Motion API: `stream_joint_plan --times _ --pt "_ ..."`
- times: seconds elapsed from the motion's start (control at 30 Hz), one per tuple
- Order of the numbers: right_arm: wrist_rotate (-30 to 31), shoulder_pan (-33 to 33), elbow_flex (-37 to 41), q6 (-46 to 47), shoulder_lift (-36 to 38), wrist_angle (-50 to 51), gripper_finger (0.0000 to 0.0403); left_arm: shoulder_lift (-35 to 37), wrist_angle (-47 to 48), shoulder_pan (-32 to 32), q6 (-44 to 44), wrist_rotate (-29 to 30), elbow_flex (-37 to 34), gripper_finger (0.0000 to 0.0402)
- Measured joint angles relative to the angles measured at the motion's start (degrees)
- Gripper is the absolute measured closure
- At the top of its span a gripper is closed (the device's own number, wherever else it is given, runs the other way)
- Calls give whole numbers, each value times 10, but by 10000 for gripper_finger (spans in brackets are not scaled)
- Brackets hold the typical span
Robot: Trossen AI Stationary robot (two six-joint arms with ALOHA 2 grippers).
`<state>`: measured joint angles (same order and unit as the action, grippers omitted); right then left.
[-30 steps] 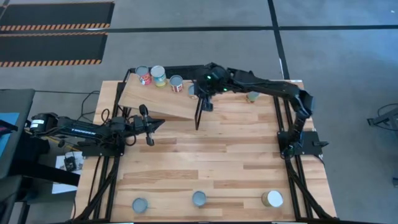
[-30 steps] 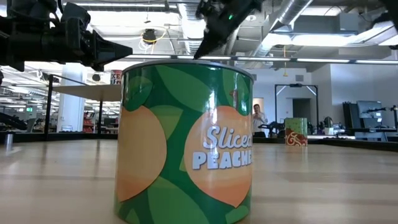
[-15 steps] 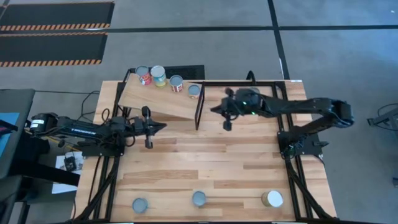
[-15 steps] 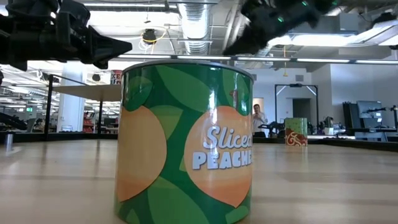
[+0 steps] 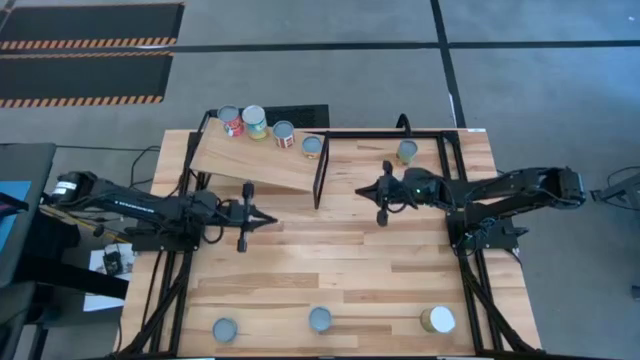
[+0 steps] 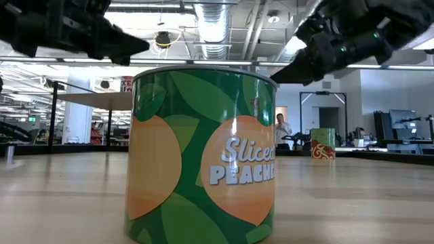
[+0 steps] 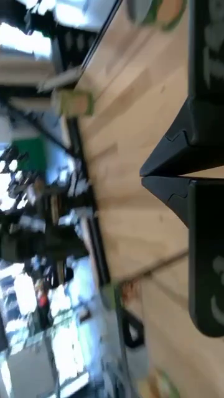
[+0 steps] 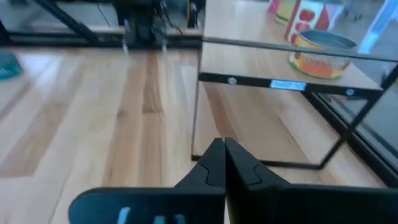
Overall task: Pick and place cans onto a shelf
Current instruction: Put the canned sliced peaches on the shelf
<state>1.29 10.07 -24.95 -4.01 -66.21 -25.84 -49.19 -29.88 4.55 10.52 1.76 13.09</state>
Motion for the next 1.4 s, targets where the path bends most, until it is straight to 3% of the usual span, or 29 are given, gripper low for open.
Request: stream_joint_plan --times 0.17,0.47,0.73,0.97,1.17,1.4 --pt "-1 2 46 7 -18 -101 394 -74 66 64 19 7 78 401" --pt "-1 7 55 10 -71 -149 392 -289 145 177 -3 16 239 398" --pt "-1 8 55 8 -100 -165 392 -455 301 257 -36 23 440 353" --pt "-1 -1 55 12 -99 -164 390 -558 401 314 -11 59 571 313" --pt "0 -7 55 16 -99 -162 390 -629 449 342 30 146 639 308" --pt "0 -7 55 12 -99 -160 390 -652 467 330 18 129 656 308"
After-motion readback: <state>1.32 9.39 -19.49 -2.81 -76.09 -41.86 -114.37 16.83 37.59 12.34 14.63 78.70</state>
